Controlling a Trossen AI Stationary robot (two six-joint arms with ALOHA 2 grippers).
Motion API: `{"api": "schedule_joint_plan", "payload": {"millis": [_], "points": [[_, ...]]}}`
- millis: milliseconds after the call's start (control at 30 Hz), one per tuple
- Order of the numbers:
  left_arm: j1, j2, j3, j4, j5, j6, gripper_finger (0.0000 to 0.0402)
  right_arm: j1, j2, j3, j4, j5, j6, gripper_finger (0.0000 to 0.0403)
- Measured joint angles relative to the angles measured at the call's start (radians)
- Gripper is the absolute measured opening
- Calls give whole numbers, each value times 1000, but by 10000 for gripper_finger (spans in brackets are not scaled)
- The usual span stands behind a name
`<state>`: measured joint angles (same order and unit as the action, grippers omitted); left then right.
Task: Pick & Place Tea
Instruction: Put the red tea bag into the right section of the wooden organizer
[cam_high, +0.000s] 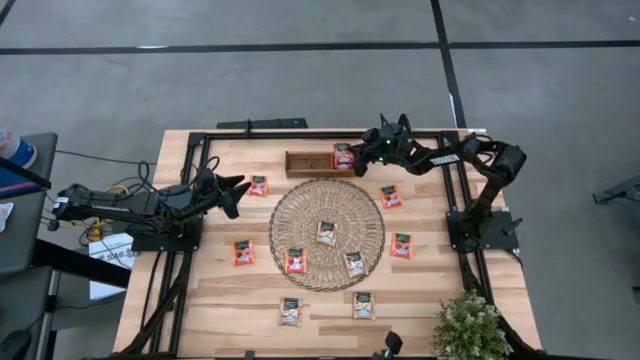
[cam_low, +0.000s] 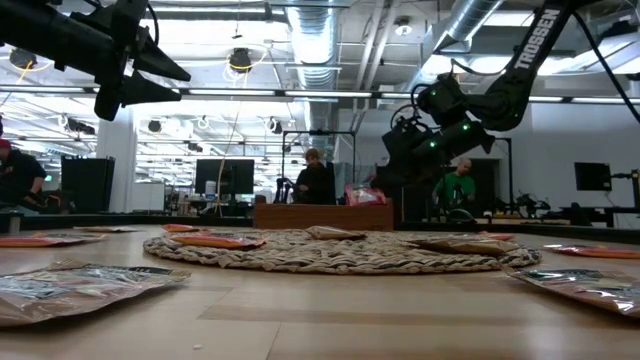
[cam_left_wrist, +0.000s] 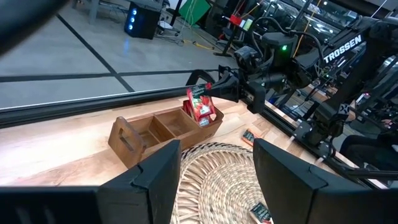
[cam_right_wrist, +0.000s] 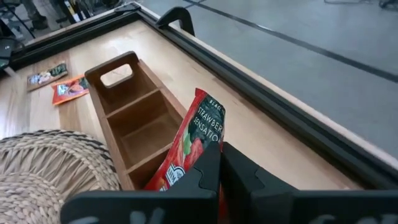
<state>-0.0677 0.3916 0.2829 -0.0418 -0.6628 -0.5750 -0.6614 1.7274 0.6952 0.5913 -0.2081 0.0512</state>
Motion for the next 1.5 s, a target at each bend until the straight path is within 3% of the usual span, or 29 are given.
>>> {"api": "schedule_joint_plan", "payload": {"millis": [300, 600, 1333, 1500], "points": [[0, 0, 0, 0, 13, -21, 193, 41, 0, 0, 0, 7, -68, 0], [0, 0, 0, 0, 23, -21, 193, 92, -1, 0, -4, 155, -88, 0], [0, 0, 0, 0, 23, -11, 193, 92, -1, 0, -45, 154, -74, 1], [0, 0, 0, 0, 23, 2, 193, 92, -1, 32, -103, 154, -70, 36]]}}
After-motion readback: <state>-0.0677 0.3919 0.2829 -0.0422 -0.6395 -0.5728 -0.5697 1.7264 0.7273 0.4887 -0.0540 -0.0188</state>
